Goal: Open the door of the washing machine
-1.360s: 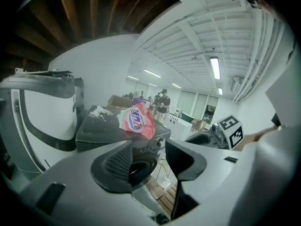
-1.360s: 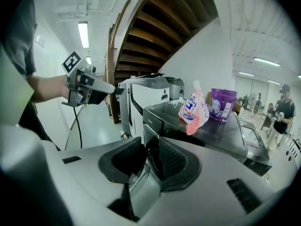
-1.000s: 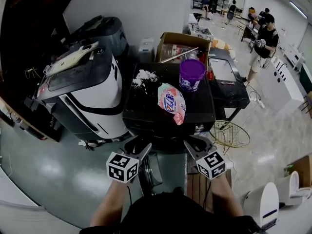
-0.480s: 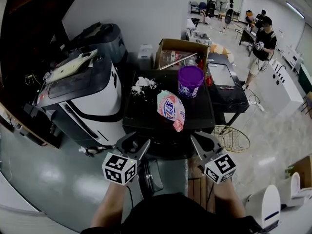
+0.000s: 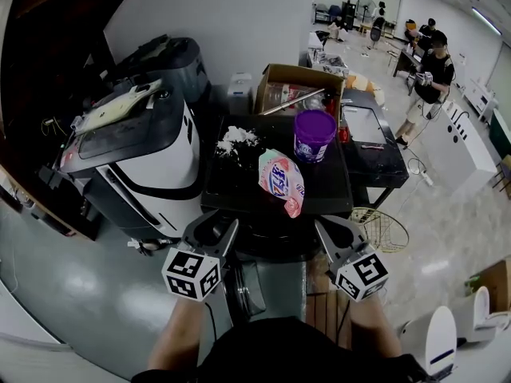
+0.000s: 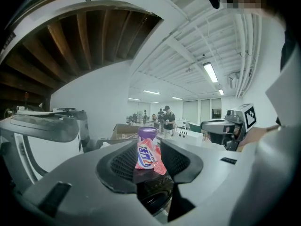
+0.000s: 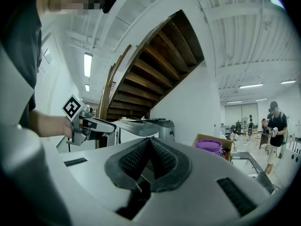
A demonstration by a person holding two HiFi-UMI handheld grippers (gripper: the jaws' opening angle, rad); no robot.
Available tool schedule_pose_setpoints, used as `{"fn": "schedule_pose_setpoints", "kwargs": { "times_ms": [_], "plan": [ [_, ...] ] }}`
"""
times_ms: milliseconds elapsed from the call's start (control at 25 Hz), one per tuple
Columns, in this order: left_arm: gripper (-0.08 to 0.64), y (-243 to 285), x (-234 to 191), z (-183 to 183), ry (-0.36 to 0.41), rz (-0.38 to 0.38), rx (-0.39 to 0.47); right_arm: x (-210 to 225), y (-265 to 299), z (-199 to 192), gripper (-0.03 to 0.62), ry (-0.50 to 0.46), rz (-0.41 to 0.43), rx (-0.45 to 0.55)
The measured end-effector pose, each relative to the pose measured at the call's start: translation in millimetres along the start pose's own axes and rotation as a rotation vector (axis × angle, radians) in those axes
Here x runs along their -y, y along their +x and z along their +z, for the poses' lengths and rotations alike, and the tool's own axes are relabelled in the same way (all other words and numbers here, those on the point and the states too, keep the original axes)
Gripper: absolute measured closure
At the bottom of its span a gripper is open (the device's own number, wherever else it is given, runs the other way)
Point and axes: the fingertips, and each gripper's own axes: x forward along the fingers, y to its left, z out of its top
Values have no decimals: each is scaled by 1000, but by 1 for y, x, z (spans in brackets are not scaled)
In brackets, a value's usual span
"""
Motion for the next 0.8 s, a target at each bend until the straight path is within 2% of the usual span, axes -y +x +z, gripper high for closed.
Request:
{"fn": "schedule_pose_setpoints", "kwargs": {
  "times_ms": [800],
  "plan": [
    [423, -3, 5, -6, -4, 11, -13, -3, -6, -7, 577, 23, 6, -15]
  ]
}}
